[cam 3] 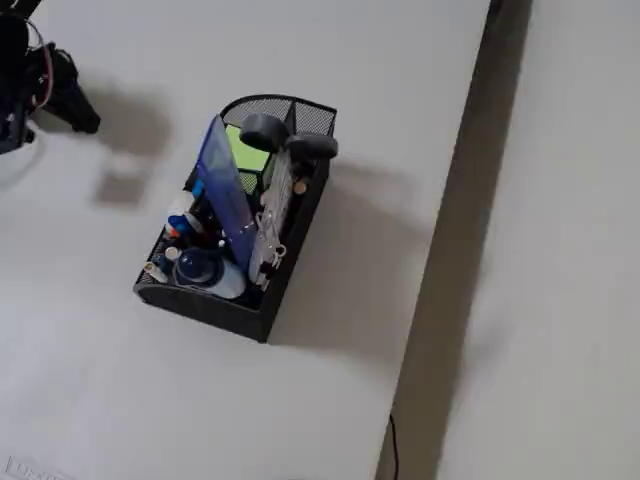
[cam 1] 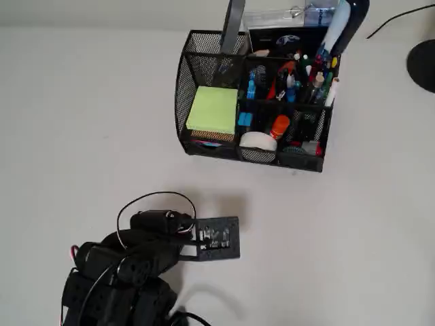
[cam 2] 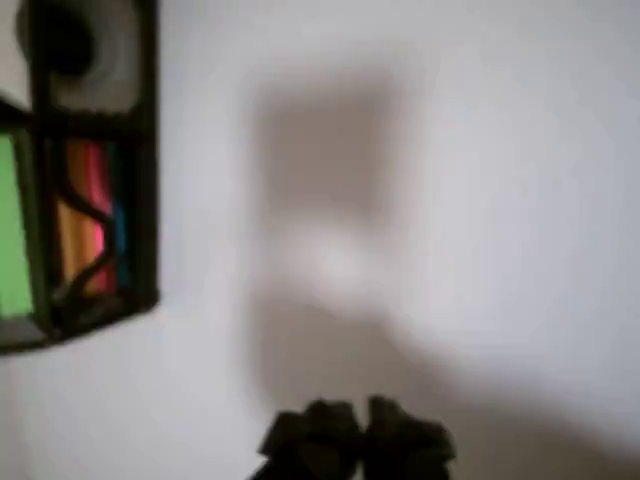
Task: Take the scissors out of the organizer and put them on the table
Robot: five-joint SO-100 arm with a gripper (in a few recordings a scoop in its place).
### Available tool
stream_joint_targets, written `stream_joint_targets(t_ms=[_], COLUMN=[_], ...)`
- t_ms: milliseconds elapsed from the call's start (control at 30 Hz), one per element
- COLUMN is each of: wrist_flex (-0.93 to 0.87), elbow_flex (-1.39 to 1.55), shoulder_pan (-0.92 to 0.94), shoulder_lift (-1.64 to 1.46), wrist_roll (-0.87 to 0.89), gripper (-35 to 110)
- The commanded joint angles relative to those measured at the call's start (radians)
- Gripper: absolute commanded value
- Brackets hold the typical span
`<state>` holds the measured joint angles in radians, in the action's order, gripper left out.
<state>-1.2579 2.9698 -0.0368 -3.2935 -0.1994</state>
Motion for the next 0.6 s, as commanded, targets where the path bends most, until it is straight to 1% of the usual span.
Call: stream_joint_targets(t_ms=[0, 33, 100, 133, 200, 233, 300, 367, 433, 567], wrist_flex=[-0.038, 0.009, 0.091, 0.135, 0.215, 0.278, 0.354, 0.414, 0.495, 0.658], elbow_flex=[0.000, 0.011, 0.041, 0.051, 0.020, 0.003, -0.060, -0.129, -0.219, -0.471], shoulder_pan=[-0.046, -0.080, -0.084, -0.064, -0.008, 0.014, 0.029, 0.023, 0.034, 0.087], shoulder_lift=[0.003, 0.003, 0.003, 0.003, 0.003, 0.003, 0.003, 0.026, 0.146, 0.545], wrist_roll=[-0.051, -0.084, -0.314, -0.373, -0.364, -0.357, -0.350, -0.385, -0.420, -0.440], gripper=[1, 0, 1, 2, 2, 5, 18, 22, 29, 43])
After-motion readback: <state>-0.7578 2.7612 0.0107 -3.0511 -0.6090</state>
